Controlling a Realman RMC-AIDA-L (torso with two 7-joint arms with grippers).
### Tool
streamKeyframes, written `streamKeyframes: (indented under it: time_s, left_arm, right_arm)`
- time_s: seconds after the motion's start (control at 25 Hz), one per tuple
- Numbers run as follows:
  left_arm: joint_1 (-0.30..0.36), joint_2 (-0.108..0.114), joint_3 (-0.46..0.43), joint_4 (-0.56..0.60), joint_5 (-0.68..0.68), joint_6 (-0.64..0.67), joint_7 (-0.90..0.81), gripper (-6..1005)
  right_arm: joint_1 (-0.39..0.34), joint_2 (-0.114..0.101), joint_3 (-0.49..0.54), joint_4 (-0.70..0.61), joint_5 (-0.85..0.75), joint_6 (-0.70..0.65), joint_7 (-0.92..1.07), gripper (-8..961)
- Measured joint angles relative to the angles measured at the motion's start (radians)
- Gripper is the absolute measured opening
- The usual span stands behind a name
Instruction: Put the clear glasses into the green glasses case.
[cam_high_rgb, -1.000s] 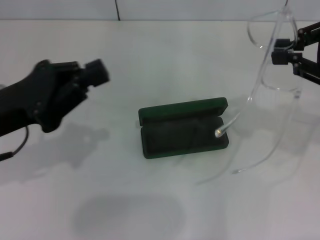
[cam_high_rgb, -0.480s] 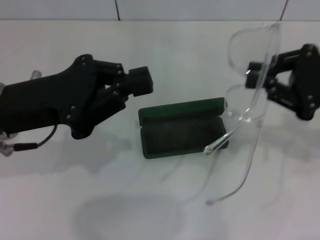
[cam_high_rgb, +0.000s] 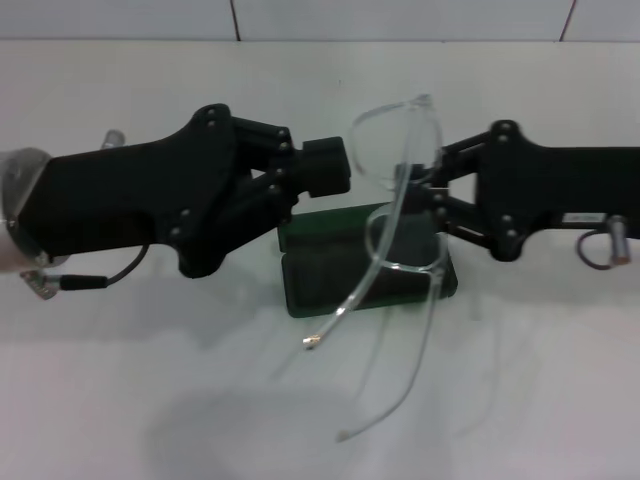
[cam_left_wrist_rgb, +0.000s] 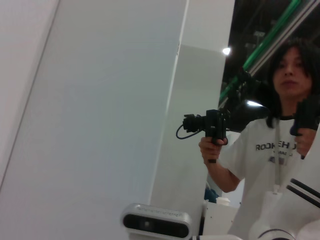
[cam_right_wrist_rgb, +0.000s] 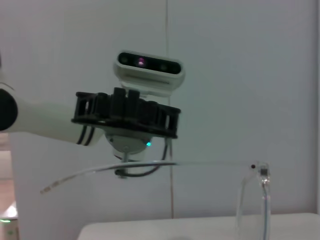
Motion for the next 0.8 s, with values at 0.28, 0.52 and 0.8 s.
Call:
streamKeyframes:
  time_s: [0.28,0.52,0.8]
  left_arm:
    - [-0.013,-0.001,0.039,-0.004,0.000,-0.074,0.027,33]
    - [-0.013,-0.001,0.043,-0.006,0.000,-0.091,0.036,33]
    - [-0.005,-0.001,0.043,-0.017,0.000,-0.112,0.076,33]
  right_arm:
    - [0.079,0.000,-0.054,0.076,0.019,0.009,-0.021,114]
    - [0.092,0.001,-0.096,0.077,0.042,0.016,-0.025,114]
    - [0.089,0.001,-0.102,0.069,0.061,0.018,-0.030,114]
